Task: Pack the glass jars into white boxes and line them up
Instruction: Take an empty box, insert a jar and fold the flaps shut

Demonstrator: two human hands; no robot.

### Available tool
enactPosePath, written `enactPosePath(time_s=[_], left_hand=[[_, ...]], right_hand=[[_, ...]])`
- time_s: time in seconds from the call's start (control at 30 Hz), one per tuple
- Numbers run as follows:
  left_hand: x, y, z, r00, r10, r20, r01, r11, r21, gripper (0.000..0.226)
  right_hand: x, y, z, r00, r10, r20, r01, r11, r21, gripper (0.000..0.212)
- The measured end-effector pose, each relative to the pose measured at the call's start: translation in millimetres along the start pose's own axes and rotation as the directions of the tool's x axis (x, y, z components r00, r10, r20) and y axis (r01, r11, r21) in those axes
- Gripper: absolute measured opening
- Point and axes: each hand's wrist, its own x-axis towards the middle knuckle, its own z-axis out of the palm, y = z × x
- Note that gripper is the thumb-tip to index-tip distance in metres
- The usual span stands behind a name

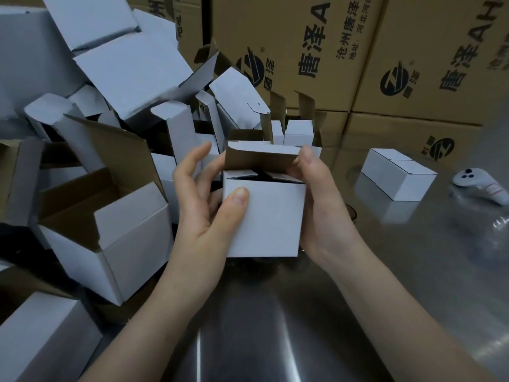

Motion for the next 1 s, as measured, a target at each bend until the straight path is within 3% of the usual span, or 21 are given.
enactPosePath(time_s=[0.2, 0.4, 0.7, 1.0], left_hand=[[-0.5, -1.9, 0.0, 0.998, 0.045, 0.032, -0.046, 0.999, 0.020, 0.051], [-1.6, -2.9, -1.5, 0.998, 0.059, 0.033, -0.060, 0.998, 0.020, 0.048], [-4.8, -2.9, 0.5, 0.994, 0.041, 0.106, -0.045, 0.999, 0.030, 0.048], [-5.2, -5.6, -1.9, 0.994, 0.028, 0.106, -0.035, 0.998, 0.058, 0.035]], right_hand=[[-1.0, 0.5, -2.7, 0.997, -0.064, 0.035, 0.064, 0.998, -0.010, 0.018], [-1.7, -1.0, -2.0, 0.988, -0.129, 0.089, 0.134, 0.990, -0.054, 0.024], [-4.7, -2.1, -0.5, 0.988, -0.152, 0.022, 0.154, 0.985, -0.075, 0.019], [-4.6, -1.9, -2.1, 0.982, -0.181, 0.054, 0.187, 0.973, -0.134, 0.023]])
